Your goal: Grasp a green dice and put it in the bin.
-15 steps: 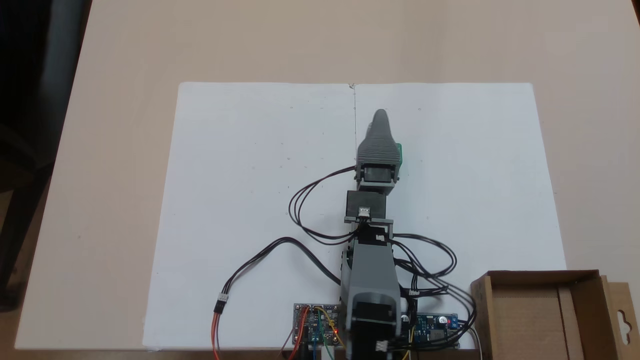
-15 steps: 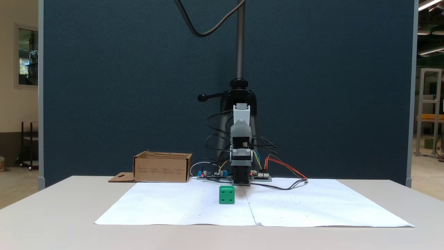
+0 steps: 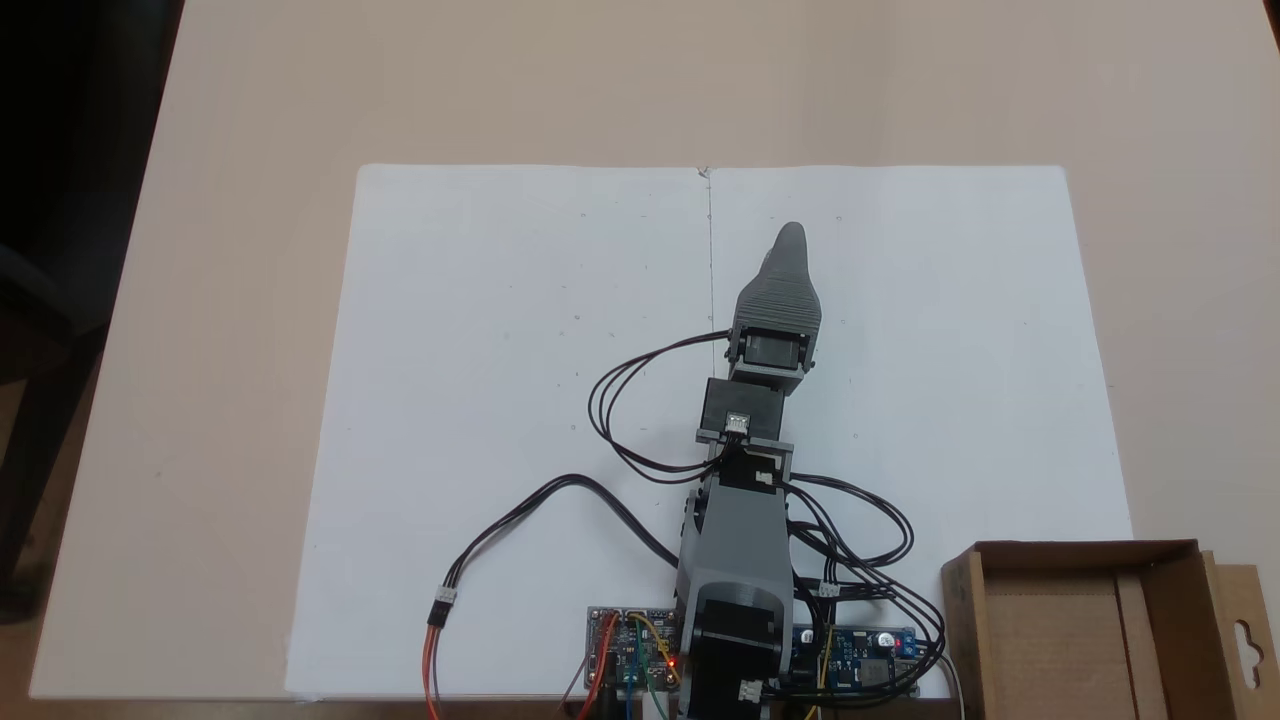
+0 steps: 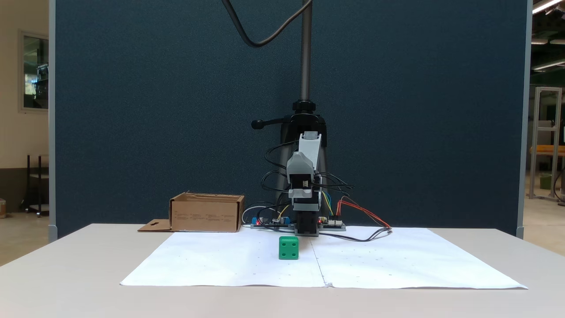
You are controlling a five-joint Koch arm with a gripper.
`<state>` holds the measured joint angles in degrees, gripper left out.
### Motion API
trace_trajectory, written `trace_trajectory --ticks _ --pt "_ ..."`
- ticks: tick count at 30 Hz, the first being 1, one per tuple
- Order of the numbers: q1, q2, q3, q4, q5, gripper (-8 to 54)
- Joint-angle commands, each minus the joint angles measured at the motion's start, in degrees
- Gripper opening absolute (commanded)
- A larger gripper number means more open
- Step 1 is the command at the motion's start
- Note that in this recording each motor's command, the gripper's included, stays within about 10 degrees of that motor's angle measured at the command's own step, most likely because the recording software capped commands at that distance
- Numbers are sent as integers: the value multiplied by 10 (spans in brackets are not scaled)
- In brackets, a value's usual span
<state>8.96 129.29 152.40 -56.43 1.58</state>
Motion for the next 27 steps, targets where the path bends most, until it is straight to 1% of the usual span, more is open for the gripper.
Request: trace_trajectory --ticks 1,5,7,13,15,18,19,22,27 --pt "8 62 100 -100 -43 447" --pt "1 62 100 -99 -40 447" --pt "-83 62 100 -100 -41 443" --pt "-93 63 100 -99 -39 444" --pt "-94 63 100 -99 -74 431" --pt "-76 64 100 -100 -91 430" --pt "-70 64 54 -100 -92 420" --pt "-65 65 -57 -92 -91 421" --pt "-62 65 -191 89 -91 422"
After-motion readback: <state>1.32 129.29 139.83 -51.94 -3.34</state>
